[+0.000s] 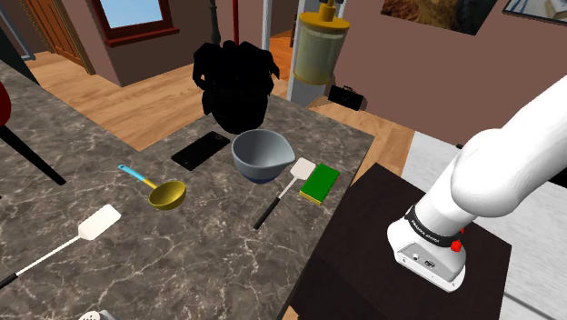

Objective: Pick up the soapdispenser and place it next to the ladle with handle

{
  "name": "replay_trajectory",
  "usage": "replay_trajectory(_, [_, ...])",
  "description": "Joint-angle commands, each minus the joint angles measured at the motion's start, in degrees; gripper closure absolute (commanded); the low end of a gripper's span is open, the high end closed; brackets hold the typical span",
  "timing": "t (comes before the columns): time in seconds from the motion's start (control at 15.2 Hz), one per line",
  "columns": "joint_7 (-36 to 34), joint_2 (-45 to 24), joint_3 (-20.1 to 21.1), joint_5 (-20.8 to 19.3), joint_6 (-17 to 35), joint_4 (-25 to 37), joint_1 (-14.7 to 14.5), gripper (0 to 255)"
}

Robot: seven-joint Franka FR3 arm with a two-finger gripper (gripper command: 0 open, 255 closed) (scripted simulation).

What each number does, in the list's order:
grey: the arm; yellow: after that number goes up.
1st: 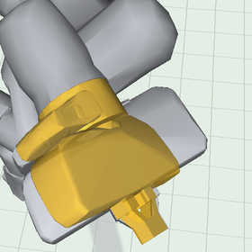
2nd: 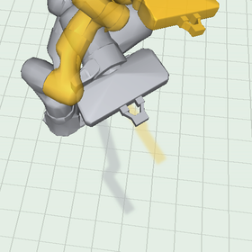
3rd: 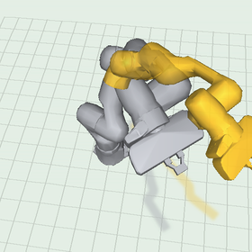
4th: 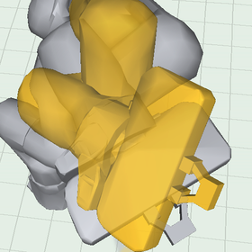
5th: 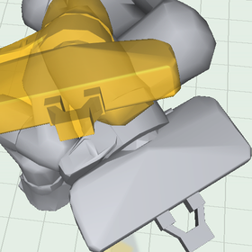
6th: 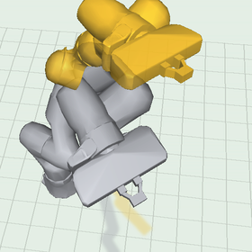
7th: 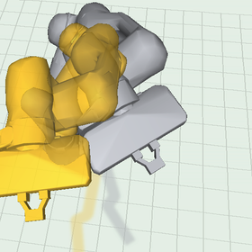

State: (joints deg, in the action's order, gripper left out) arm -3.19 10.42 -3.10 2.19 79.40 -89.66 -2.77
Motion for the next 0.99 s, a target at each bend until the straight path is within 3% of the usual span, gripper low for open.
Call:
replay_trajectory(0.0, [0.06, -0.85, -0.09, 0.04, -1.63, 2.51, 0.04, 255])
replay_trajectory(0.33, [-0.01, -3.0, -0.18, 0.19, -5.61, 8.64, 0.05, 255])
replay_trajectory(0.92, [-13.38, -0.06, 7.69, 1.37, -4.64, 5.37, -5.25, 255])
